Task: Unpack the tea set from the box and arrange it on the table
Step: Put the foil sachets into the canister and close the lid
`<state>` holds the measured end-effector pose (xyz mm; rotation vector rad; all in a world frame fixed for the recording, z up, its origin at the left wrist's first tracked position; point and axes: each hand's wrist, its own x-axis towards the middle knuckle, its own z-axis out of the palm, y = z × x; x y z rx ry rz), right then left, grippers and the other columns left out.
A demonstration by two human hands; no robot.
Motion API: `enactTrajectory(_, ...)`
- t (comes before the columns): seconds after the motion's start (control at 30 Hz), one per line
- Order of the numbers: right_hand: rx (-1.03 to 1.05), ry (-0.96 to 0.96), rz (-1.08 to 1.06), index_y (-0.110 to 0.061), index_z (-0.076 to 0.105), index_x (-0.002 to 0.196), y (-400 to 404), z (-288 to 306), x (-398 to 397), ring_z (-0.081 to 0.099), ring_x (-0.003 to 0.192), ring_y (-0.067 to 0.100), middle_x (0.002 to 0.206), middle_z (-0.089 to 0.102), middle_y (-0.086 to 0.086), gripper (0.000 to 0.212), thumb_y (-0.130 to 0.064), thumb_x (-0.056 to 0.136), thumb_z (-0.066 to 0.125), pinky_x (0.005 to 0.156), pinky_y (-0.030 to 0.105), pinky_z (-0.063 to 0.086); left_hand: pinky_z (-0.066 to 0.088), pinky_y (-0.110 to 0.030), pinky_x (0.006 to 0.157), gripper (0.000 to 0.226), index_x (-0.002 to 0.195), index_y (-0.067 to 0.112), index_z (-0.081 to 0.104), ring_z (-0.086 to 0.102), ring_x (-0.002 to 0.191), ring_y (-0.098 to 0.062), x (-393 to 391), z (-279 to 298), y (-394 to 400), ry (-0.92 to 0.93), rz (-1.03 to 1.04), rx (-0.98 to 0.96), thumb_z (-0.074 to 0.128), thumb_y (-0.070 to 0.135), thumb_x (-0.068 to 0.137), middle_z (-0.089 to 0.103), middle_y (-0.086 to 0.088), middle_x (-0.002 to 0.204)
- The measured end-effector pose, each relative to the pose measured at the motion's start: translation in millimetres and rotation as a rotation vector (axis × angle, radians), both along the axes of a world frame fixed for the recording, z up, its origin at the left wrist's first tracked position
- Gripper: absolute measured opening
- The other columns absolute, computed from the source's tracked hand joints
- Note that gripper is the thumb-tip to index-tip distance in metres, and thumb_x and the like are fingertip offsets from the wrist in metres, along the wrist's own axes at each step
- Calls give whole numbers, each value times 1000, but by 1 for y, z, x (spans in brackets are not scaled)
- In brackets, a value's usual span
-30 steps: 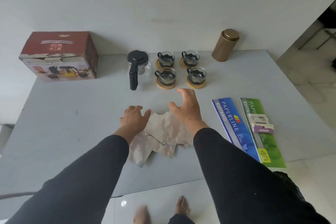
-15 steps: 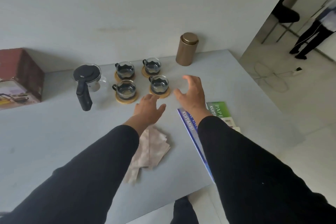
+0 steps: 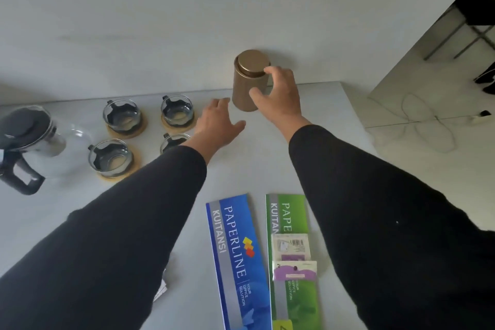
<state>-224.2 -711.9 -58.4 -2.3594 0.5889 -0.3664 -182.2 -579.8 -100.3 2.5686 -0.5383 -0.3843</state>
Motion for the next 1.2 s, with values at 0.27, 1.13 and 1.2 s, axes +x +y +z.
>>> enactTrajectory(0.27, -98, 117, 60, -15, 40, 135, -39, -16, 74, 38, 127, 25, 134, 40, 8, 63, -42, 82, 62, 102, 36, 38, 21, -33, 117, 108, 152, 12, 6, 13, 146, -19, 47, -12, -61, 63, 169, -129, 77, 37, 74, 15, -5, 156)
enactTrajectory(1.13, -123, -48, 127, -22, 60, 107, -66, -18, 89, 55, 97, 13, 106, 62, -6, 57, -58, 65, 73, 76, 21, 42, 40, -23, 78, 86, 129, 17, 33, 51, 99, -13, 64, -38, -101, 38, 358, -396, 80, 43, 62, 54, 2, 120)
enactTrajectory(1.2, -73, -127, 103, -20, 59, 109, -62, -19, 81, 53, 100, 15, 106, 59, -3, 56, -52, 66, 74, 80, 21, 41, 43, -25, 82, 92, 133, 17, 31, 54, 110, -18, 64, -34, -99, 61, 349, -392, 81, 43, 61, 54, 0, 124)
